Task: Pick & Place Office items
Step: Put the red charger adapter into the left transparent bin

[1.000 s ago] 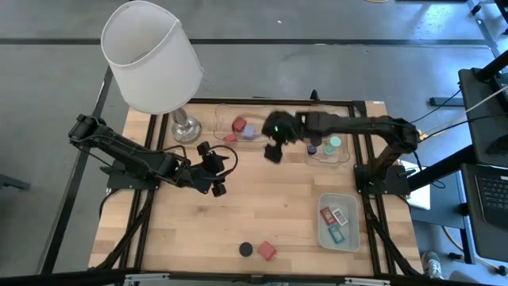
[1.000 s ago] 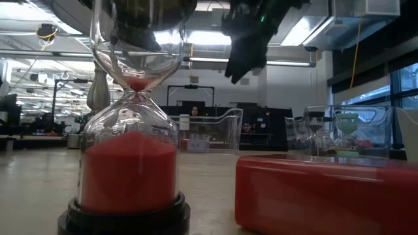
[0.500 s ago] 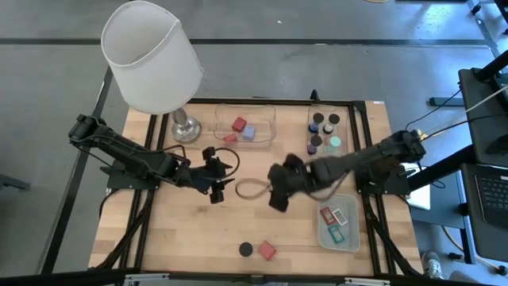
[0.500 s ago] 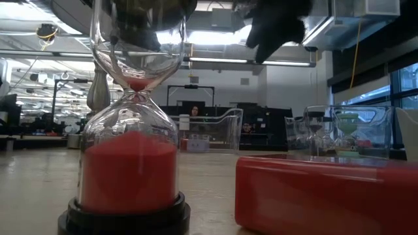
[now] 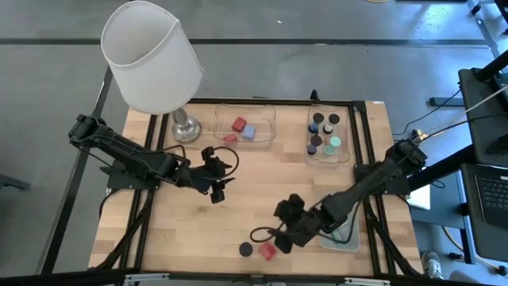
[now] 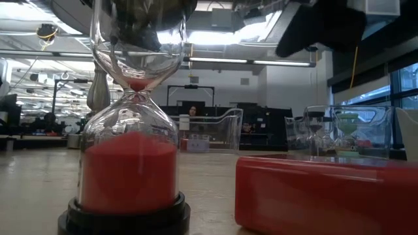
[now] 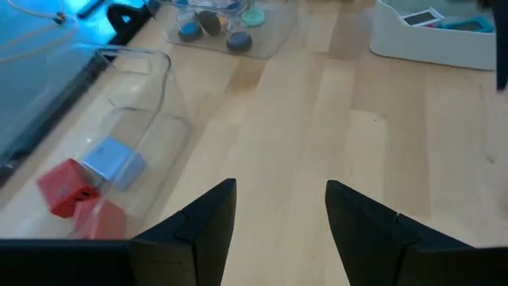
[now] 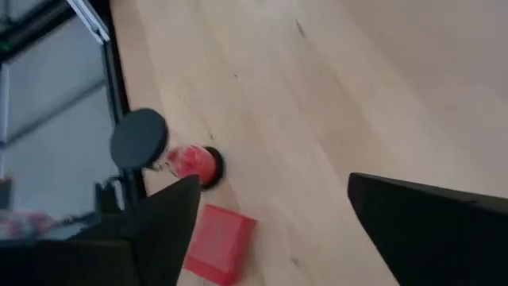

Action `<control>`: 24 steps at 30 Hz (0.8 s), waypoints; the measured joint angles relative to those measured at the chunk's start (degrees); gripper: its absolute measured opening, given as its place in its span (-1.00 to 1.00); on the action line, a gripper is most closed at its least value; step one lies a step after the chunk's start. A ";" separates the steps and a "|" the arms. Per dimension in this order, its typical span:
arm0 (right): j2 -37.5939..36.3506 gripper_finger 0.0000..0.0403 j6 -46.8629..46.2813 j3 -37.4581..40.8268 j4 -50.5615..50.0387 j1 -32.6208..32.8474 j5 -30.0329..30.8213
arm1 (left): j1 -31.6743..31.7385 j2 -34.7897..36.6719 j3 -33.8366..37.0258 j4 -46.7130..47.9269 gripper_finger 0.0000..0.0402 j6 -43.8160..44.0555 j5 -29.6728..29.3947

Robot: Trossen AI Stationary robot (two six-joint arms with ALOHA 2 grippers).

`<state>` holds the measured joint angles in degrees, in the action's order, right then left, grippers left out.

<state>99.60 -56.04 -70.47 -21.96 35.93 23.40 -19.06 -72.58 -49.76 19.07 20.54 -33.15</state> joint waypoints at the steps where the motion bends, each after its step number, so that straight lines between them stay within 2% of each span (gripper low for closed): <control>1: 0.90 0.63 -1.11 0.03 1.47 0.25 0.14 | -0.17 0.00 0.00 0.21 -0.05 0.63 0.55; 6: 5.09 0.82 -8.81 0.08 5.20 1.21 -0.33 | -0.74 0.00 0.00 0.97 -0.04 2.83 2.86; 11: 9.44 0.88 -12.63 -1.21 6.05 2.17 -0.74 | -1.66 0.00 0.00 0.90 -0.04 3.09 3.23; 24: 23.44 0.86 6.11 -16.44 4.61 6.50 3.29 | -5.18 0.00 0.00 1.27 -0.05 8.92 3.28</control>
<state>123.04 -49.93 -86.91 -17.35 42.43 26.69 -24.25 -72.58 -49.76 20.33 29.46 -29.87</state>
